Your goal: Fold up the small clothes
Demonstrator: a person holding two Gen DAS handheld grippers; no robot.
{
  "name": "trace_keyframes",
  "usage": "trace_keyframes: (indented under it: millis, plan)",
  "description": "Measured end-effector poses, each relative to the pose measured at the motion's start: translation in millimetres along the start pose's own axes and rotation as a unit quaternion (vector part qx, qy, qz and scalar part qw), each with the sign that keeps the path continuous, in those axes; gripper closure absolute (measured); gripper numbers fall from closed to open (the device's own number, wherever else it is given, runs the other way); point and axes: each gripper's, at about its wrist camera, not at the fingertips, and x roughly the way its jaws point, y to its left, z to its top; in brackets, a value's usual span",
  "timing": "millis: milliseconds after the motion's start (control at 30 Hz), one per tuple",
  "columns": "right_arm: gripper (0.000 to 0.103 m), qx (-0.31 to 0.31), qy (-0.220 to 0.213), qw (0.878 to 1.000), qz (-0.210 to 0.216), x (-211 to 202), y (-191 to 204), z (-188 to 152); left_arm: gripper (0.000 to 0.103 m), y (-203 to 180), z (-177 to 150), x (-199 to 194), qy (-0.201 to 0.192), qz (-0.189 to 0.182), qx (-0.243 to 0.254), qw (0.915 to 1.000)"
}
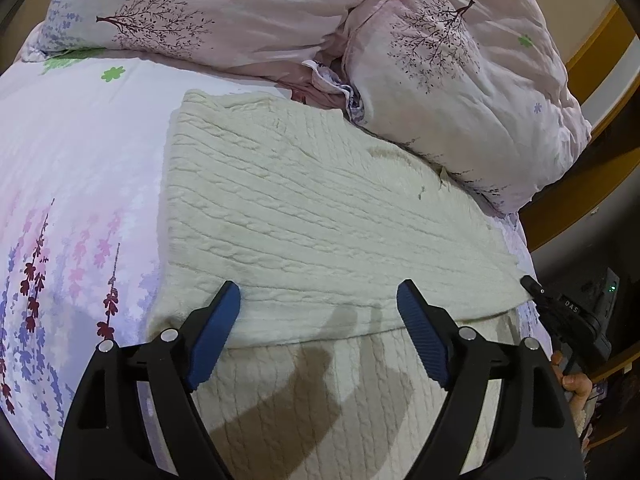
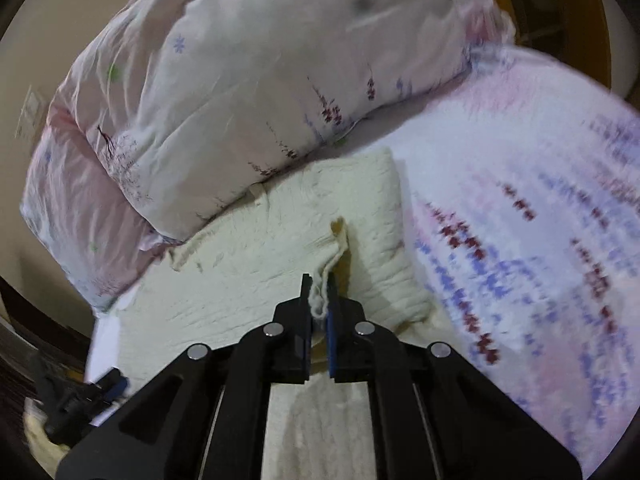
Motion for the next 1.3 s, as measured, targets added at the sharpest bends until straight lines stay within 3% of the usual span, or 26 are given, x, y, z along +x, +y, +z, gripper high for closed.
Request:
trace_keyframes:
  millis: [133,267,333,467,567,767,967,1100,1300]
  plan:
    - [0.097,-0.014,0.05,0.997,-0.051,23,-4,-5,0.02,-8,-2,2,0.0,0.02,0.024,0.9995]
    - [0.092,-0.035,0.05,0.996,-0.067,23,2,-6,0.02,-17,-7,3,-0.004,0.05,0.054,0.9973]
    - [0.085,-0.034,0.055,0.996,-0.057,19,2,-6,0.02,-21,-11,2,-0.009,0.066,0.067,0.9955]
    - [0.054,-0.035,0.051,0.997,-0.035,-1,-5,-8,0.02,-31,-21,-6,-0.026,0.109,0.104,0.9882]
    - [0.046,-0.048,0.042,0.997,-0.036,-19,-12,-12,0.016,-37,-31,-16,-0.047,0.144,0.133,0.9796]
    - [0.045,-0.037,0.062,0.997,-0.011,-45,-41,-24,0.016,-36,-57,-43,-0.071,0.185,0.159,0.9673]
    - [0.045,-0.051,0.094,0.994,0.013,-80,-74,-50,0.016,0,-99,-89,-0.05,0.12,0.094,0.987]
    - [0.046,-0.046,0.12,0.991,0.039,-93,-87,-67,0.019,19,-125,-112,-0.04,0.08,0.054,0.9945]
    - [0.063,-0.043,0.171,0.979,0.101,-104,-88,-94,0.032,21,-156,-128,-0.028,0.025,0.027,0.9989]
